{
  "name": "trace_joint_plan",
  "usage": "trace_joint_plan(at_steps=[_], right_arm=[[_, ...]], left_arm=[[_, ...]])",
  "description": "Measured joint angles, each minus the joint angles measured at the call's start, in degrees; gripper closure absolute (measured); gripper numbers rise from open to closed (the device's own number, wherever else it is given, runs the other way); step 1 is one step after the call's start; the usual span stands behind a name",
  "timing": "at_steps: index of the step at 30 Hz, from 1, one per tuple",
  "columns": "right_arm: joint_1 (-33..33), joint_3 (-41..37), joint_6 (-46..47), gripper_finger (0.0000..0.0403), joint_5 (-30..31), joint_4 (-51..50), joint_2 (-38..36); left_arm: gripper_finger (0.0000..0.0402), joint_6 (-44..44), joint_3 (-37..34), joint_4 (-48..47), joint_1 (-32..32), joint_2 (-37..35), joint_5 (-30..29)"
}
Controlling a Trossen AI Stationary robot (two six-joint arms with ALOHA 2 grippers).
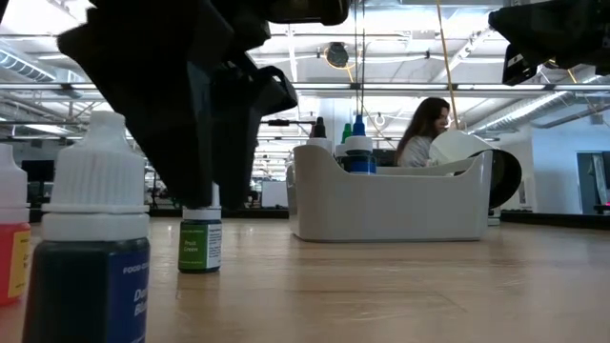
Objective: Pick & Place food coloring
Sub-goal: Put the small green food coloring into the gray bin
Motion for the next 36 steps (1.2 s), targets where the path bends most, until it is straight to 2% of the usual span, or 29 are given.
trace_joint_plan(at_steps=[21,31,36], right_arm=[[0.00,0.00,-0.01,0.0403,0.00,-0.17,0.01],[0.01,0.00,-0.01,0.0403,0.02,-0.18,0.00],[0.01,0.00,-0.01,0.0403,0.02,-0.21,0.01]], left_arm=[[0.0250,0.46,-0.04,-1.50,0.15,0.87,-0.07],[0.0321,0.64,-0.04,-1.62,0.15,0.87,0.01],[0.0331,1.05,0.05,-4.11,0.18,0.79,0.26]])
